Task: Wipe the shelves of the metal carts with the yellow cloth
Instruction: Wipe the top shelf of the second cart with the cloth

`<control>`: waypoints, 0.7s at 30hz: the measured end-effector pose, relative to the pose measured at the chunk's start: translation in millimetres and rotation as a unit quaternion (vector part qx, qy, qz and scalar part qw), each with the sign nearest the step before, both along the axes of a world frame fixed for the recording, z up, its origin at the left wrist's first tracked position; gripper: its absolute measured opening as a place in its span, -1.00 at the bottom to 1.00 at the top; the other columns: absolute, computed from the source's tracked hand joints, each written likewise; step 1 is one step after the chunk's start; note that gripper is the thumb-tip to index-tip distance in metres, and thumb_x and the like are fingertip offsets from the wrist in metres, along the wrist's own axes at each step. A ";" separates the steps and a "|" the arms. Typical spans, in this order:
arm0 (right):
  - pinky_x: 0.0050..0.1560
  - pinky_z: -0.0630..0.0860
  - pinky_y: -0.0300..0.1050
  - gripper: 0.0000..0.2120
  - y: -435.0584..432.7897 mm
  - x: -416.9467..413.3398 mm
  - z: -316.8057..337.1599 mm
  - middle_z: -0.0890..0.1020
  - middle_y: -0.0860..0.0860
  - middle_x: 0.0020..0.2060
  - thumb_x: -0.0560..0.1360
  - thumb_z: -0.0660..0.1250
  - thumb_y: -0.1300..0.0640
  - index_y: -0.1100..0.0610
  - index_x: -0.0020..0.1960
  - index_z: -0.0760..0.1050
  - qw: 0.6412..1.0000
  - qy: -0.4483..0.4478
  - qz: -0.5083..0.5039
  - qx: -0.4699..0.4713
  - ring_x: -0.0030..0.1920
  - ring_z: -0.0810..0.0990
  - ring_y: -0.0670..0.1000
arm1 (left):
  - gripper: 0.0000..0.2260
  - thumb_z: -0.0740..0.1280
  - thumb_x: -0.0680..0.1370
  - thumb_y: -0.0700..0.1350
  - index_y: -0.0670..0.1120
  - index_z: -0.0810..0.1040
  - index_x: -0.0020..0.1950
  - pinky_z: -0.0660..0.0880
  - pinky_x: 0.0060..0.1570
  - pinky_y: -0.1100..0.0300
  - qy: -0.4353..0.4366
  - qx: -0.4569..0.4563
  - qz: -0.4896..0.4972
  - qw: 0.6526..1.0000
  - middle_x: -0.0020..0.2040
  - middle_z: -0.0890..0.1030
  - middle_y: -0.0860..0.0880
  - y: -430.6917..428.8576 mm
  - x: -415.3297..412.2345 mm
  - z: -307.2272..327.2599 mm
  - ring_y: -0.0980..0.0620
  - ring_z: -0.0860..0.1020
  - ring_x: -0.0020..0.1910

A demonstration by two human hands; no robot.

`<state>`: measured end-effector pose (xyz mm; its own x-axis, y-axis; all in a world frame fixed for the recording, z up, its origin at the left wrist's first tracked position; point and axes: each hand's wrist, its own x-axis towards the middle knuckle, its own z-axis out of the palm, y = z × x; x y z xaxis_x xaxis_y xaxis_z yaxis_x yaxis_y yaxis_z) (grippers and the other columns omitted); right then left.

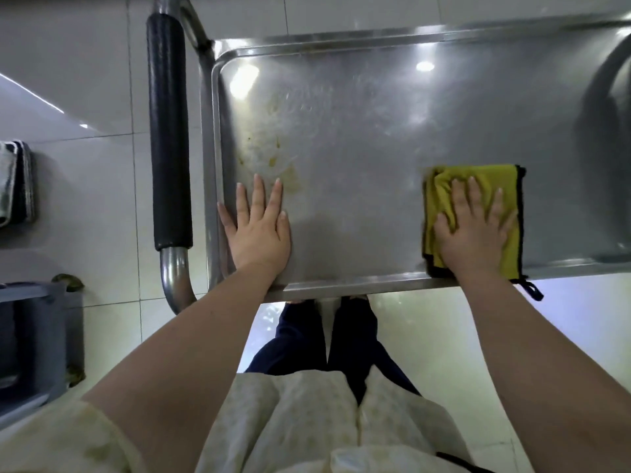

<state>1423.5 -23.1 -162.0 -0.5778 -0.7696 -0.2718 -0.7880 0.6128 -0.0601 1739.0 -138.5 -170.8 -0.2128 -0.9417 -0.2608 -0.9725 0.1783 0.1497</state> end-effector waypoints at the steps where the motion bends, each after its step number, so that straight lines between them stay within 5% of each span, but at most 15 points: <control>1: 0.48 -0.19 0.36 -0.31 2.0 -7.9 1.5 -0.01 -0.13 0.59 0.47 -0.15 -0.28 -0.15 0.59 -0.03 1.000 -0.003 -0.027 0.005 0.57 -0.13 0.23 | -0.52 -0.16 0.66 0.10 0.20 -0.16 0.59 -0.34 0.46 -0.22 -0.002 -0.001 -0.002 1.000 0.61 -0.18 0.07 0.7 0.0 -0.3 -0.06 -0.23 0.58; 5: 0.45 -0.18 0.43 -0.35 -4.2 23.3 -2.4 -0.06 -0.15 0.59 0.53 -0.14 -0.24 -0.12 0.60 -0.07 0.999 -0.004 -0.054 -0.003 0.55 -0.13 0.30 | -0.52 -0.17 0.66 0.09 0.18 -0.16 0.59 -0.31 0.46 -0.26 -0.008 -0.006 -0.008 1.000 0.61 -0.17 0.07 1.3 1.7 -2.5 -0.08 -0.22 0.58; 9: 0.43 -0.23 0.43 -0.37 -21.3 111.0 -6.3 -0.11 -0.18 0.58 0.55 -0.15 -0.23 -0.15 0.58 -0.18 0.998 -0.001 0.060 0.000 0.54 -0.15 0.33 | -0.52 -0.13 0.66 0.06 0.21 -0.10 0.59 -0.29 0.48 -0.22 0.008 0.009 -0.007 1.000 0.61 -0.14 0.10 -2.8 5.3 -0.2 -0.04 -0.20 0.58; 14: 0.41 -0.21 0.48 -0.39 -40.8 223.5 -0.6 0.02 -0.13 0.59 0.57 -0.12 -0.22 -0.13 0.59 -0.02 0.981 -0.053 0.188 -0.002 0.54 -0.06 0.36 | -0.53 -0.08 0.63 0.02 0.16 0.20 0.56 -0.34 0.49 -0.07 0.177 0.053 0.070 0.980 0.61 0.04 0.09 -13.6 5.5 12.4 0.03 -0.12 0.59; 18: 0.42 -0.40 0.32 -0.42 -43.0 200.8 9.5 -0.08 -0.20 0.58 0.57 -0.19 -0.26 -0.21 0.58 -0.10 0.971 -0.128 0.200 -0.020 0.56 -0.25 0.20 | -0.54 0.00 0.68 0.00 0.01 0.12 0.59 -0.32 0.49 -0.04 0.214 0.027 0.058 0.975 0.61 0.03 -0.05 -9.6 -5.2 28.5 -0.06 -0.11 0.59; 21: 0.51 -0.23 0.25 -0.47 -35.6 139.7 14.4 -0.01 -0.19 0.57 0.63 -0.12 -0.14 -0.15 0.58 0.00 0.979 -0.132 0.134 -0.072 0.58 -0.19 0.12 | -0.49 -0.04 0.64 0.04 -0.01 0.08 0.60 -0.28 0.50 -0.02 0.180 0.010 -0.084 0.980 0.61 0.01 -0.08 12.7 -46.4 33.9 -0.10 -0.09 0.59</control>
